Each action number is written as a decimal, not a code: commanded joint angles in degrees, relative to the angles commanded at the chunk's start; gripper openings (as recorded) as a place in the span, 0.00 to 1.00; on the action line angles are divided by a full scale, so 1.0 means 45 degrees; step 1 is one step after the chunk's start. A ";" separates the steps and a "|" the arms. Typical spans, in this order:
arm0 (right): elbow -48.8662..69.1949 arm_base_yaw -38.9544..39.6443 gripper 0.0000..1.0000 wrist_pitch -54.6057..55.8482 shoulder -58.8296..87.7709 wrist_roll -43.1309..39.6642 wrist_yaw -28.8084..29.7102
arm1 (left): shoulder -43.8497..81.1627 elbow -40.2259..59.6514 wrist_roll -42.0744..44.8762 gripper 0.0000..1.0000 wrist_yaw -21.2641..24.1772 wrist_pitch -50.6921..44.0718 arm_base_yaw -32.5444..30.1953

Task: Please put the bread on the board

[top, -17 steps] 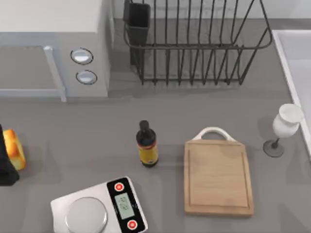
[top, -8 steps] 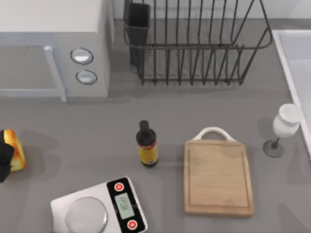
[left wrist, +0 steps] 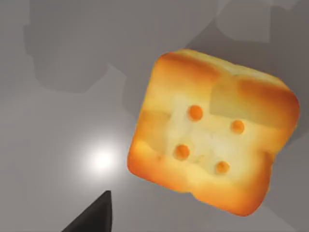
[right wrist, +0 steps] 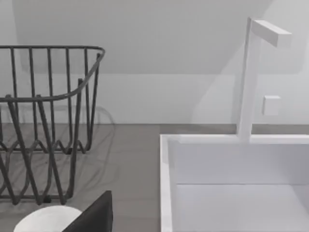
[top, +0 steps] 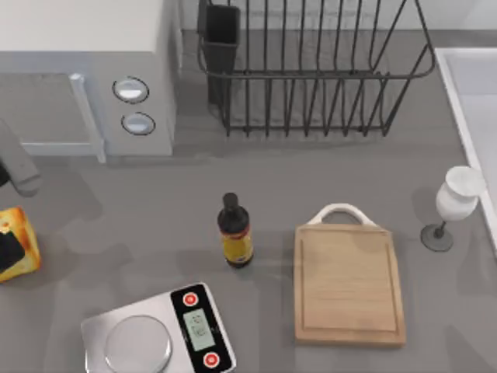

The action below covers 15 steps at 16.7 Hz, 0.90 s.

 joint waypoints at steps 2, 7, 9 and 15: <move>0.0000 0.0000 1.00 0.0000 0.0000 0.0000 0.0000 | 0.1723 0.1316 0.1329 1.00 0.0001 -0.1057 0.0050; 0.0000 0.0000 1.00 0.0000 0.0000 0.0000 0.0000 | 0.4446 0.3527 0.3443 1.00 -0.0002 -0.2605 0.0128; 0.0000 0.0000 1.00 0.0000 0.0000 0.0000 0.0000 | 0.4735 0.3769 0.3672 1.00 -0.0003 -0.2757 0.0136; 0.0000 0.0000 1.00 0.0000 0.0000 0.0000 0.0000 | 0.4803 0.3575 0.3639 1.00 -0.0003 -0.2507 0.0089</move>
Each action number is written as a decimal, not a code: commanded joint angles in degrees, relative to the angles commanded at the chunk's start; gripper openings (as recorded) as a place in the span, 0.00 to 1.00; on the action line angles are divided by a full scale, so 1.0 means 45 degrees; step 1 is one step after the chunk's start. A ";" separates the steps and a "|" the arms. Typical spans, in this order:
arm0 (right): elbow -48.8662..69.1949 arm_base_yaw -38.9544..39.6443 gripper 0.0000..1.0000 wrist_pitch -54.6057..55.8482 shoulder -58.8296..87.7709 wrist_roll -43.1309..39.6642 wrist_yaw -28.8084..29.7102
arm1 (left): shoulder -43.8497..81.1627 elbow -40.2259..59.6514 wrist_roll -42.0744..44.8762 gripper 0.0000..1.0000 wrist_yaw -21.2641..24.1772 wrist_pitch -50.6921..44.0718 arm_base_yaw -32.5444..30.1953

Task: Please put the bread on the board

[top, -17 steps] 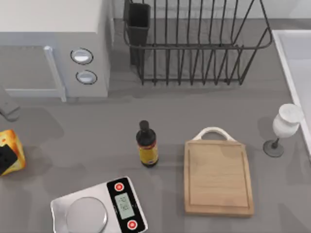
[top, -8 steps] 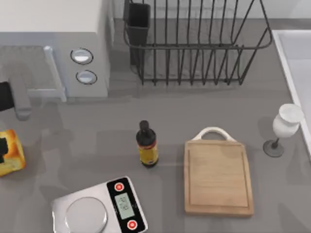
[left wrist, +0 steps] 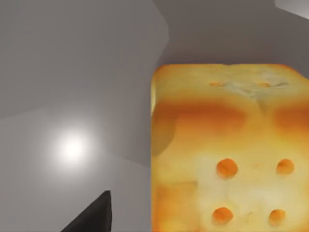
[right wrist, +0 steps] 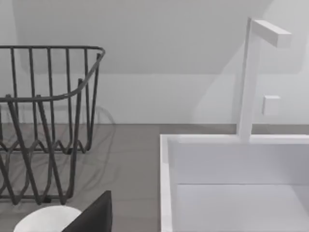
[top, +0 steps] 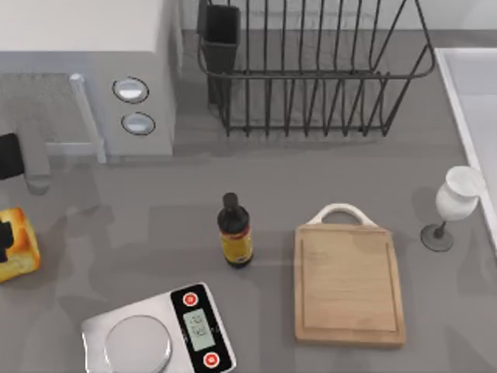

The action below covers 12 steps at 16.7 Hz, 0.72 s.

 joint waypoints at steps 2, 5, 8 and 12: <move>0.0000 0.0000 1.00 0.0000 0.0000 0.0000 0.0000 | 0.0299 -0.0428 0.0003 1.00 0.0001 0.0710 0.0022; 0.0000 0.0000 1.00 0.0000 0.0000 0.0000 0.0000 | 0.0900 -0.1300 0.0047 1.00 0.0004 0.2308 0.0053; 0.0000 0.0000 1.00 0.0000 0.0000 0.0000 0.0000 | 0.1382 -0.1807 0.0079 1.00 0.0006 0.3209 0.0072; 0.0000 0.0000 1.00 0.0000 0.0000 0.0000 0.0000 | 0.1407 -0.1823 0.0081 1.00 0.0006 0.3243 0.0072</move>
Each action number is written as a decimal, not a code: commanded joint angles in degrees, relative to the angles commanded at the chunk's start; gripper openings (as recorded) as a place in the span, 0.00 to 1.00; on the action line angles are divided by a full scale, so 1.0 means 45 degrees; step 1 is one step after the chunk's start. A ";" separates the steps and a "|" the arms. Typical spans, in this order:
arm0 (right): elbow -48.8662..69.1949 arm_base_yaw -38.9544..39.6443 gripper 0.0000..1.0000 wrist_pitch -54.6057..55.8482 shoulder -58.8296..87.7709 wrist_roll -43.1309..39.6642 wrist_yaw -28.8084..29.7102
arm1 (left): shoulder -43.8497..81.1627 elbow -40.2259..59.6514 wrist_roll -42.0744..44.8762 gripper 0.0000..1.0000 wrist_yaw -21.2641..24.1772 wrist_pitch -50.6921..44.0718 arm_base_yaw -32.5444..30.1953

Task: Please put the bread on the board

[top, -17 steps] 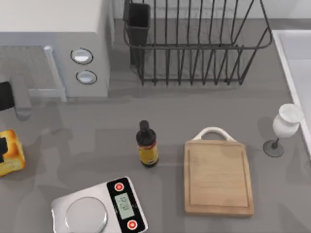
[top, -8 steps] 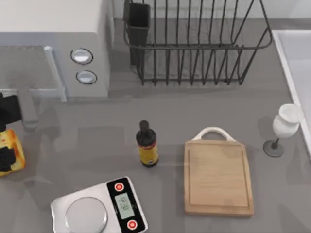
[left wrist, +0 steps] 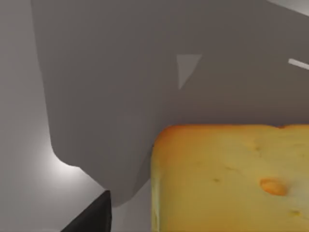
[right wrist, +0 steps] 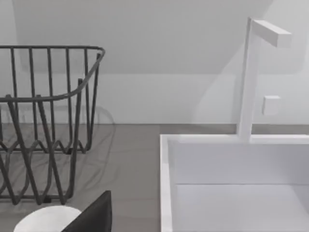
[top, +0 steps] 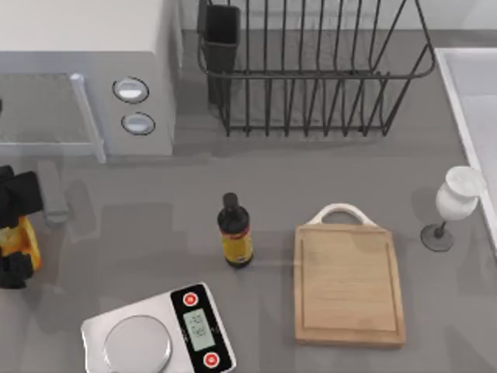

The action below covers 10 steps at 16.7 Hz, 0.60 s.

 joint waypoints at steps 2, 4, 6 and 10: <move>0.0000 0.0000 1.00 0.0000 0.0000 0.0000 0.0000 | 0.0000 0.0000 0.0000 0.85 0.0000 0.0000 0.0000; 0.0000 0.0000 1.00 0.0000 0.0000 0.0000 0.0000 | 0.0000 0.0000 0.0000 0.70 0.0000 0.0000 0.0000; 0.0000 0.0000 1.00 0.0000 0.0000 0.0000 0.0000 | 0.0000 0.0000 0.0000 0.55 0.0000 0.0000 0.0000; 0.0000 0.0000 1.00 0.0000 0.0000 0.0000 0.0000 | 0.0000 0.0000 0.0000 0.25 0.0000 0.0000 0.0000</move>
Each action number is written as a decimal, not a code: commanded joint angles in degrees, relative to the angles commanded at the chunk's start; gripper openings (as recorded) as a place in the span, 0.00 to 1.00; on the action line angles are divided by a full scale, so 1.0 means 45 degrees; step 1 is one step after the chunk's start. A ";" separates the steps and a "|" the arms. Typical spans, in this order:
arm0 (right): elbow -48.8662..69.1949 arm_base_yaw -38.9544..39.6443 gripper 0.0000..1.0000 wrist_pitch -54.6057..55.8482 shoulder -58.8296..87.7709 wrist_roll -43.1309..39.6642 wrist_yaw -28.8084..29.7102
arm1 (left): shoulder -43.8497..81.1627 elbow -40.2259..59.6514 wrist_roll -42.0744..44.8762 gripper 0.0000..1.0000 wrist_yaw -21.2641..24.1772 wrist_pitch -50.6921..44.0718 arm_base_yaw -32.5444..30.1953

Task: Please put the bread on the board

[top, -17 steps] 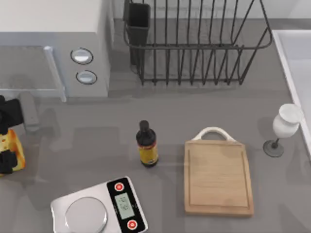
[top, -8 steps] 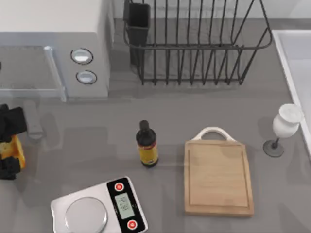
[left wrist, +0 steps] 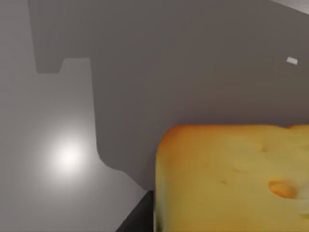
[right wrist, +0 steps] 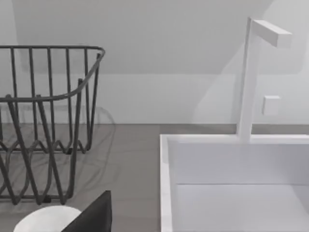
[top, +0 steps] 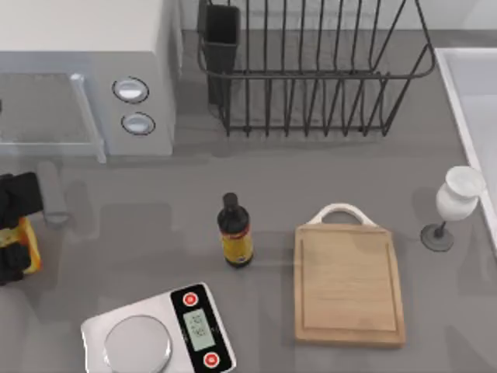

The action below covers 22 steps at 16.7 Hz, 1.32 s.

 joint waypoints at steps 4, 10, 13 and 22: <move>0.0000 0.0000 1.00 0.0000 0.0000 0.0000 0.0000 | 0.0000 0.0000 0.0000 0.00 0.0000 0.0000 0.0000; 0.0000 0.0000 1.00 0.0000 0.0000 0.0000 0.0000 | 0.0000 0.0000 0.0000 0.00 0.0000 0.0000 0.0000; 0.0000 0.0000 1.00 0.0000 0.0000 0.0000 0.0000 | -0.0048 0.0020 0.0011 0.00 0.0001 -0.0039 -0.0020; 0.0000 0.0000 1.00 0.0000 0.0000 0.0000 0.0000 | -0.1570 0.2786 -0.0003 0.00 -0.0005 -0.4485 -0.0077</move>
